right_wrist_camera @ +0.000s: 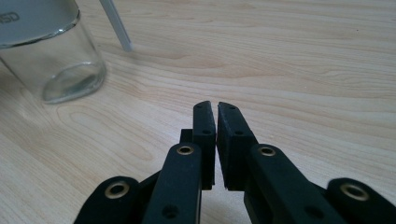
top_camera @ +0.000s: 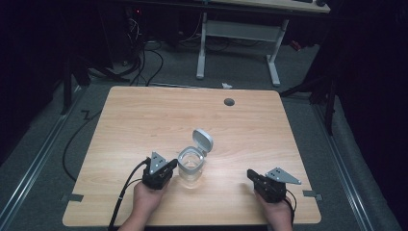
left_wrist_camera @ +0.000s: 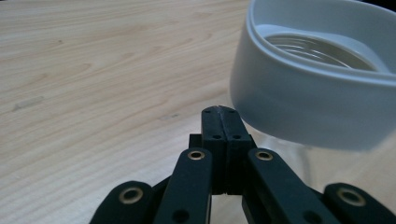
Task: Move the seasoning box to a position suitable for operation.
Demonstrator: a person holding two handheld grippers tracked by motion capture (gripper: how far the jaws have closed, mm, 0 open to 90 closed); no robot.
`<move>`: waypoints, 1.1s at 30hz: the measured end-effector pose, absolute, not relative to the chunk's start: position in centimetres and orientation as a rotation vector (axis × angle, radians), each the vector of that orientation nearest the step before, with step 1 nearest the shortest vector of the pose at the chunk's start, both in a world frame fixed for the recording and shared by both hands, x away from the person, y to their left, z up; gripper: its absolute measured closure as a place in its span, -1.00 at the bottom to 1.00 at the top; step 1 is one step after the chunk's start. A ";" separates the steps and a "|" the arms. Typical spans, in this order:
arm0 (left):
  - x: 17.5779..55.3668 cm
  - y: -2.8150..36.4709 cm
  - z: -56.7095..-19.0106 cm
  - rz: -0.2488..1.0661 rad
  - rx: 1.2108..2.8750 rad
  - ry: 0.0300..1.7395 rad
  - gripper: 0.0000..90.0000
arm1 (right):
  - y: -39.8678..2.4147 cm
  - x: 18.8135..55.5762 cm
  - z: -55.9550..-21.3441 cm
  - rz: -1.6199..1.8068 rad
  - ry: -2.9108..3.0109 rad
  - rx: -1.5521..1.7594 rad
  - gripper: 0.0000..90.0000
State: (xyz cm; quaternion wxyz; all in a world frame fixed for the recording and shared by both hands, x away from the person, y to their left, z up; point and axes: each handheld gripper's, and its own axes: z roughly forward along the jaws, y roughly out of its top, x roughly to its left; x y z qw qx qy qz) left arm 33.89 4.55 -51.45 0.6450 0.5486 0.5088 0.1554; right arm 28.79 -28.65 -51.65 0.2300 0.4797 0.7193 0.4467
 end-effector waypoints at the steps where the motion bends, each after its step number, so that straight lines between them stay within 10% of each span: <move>1: 33.5 4.3 -51.4 0.351 1.256 1.148 1.00 | -28.7 28.8 -51.6 1.230 1.979 1.319 0.91; 33: 30.4 3.5 -52.0 0.301 1.280 1.097 0.96 | -27.4 29.1 -52.0 1.227 2.023 1.308 0.92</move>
